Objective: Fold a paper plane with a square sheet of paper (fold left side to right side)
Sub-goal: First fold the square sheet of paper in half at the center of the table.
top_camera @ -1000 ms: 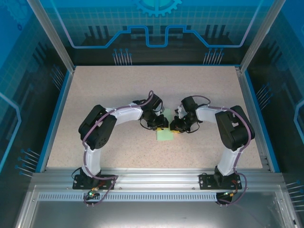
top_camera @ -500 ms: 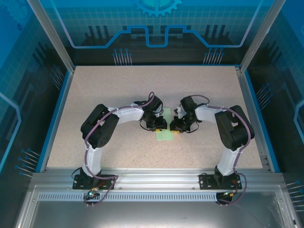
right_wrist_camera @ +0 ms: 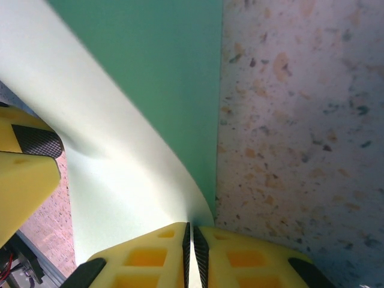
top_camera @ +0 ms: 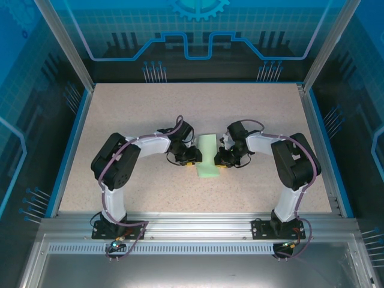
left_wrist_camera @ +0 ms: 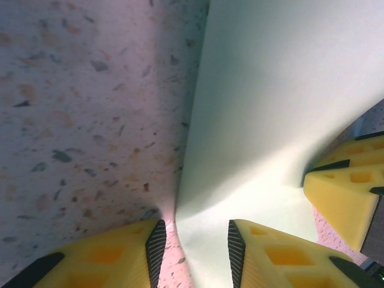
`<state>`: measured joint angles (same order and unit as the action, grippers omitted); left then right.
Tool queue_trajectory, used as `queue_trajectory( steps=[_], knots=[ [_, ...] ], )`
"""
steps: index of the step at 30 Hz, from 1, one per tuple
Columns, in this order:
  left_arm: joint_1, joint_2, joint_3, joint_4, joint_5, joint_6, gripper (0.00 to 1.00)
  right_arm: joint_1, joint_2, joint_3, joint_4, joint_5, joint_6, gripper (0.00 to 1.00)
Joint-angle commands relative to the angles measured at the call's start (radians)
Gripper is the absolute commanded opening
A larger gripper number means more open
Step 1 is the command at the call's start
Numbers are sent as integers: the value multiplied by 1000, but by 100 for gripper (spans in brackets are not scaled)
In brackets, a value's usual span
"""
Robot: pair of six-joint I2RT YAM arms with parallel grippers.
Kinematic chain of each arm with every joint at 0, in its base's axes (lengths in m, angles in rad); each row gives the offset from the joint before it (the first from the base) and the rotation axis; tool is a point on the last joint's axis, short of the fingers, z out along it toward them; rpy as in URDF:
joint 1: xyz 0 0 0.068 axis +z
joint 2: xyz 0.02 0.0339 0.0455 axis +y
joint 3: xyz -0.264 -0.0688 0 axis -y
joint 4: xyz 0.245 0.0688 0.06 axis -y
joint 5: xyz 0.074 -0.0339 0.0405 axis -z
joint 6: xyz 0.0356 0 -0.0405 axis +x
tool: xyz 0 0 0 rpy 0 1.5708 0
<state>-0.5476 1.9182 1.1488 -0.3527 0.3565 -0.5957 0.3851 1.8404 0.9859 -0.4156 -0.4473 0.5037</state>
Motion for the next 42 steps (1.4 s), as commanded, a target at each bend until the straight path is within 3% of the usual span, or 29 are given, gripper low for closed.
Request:
queue_trajectory(
  steps=[1, 8, 13, 19, 25, 42],
  knots=[
    [22, -47, -30, -60, -27, 28, 39, 34, 74, -30, -53, 126, -10, 16],
    [20, -143, -45, 20, 63, 25, 36, 38, 77, -23, -55, 131, -7, 16],
    [-1, -117, -19, 80, 142, 23, 33, 41, 81, -24, -55, 135, -3, 16],
    [-25, 16, 77, 60, 142, 34, 32, 44, 86, -20, -58, 137, -1, 16],
    [-23, 95, 129, 1, 74, 64, 31, 46, 86, -16, -69, 145, -6, 16],
    [73, 68, 44, -21, 50, 109, 35, 47, 105, -10, -88, 160, -20, 16]
  ],
)
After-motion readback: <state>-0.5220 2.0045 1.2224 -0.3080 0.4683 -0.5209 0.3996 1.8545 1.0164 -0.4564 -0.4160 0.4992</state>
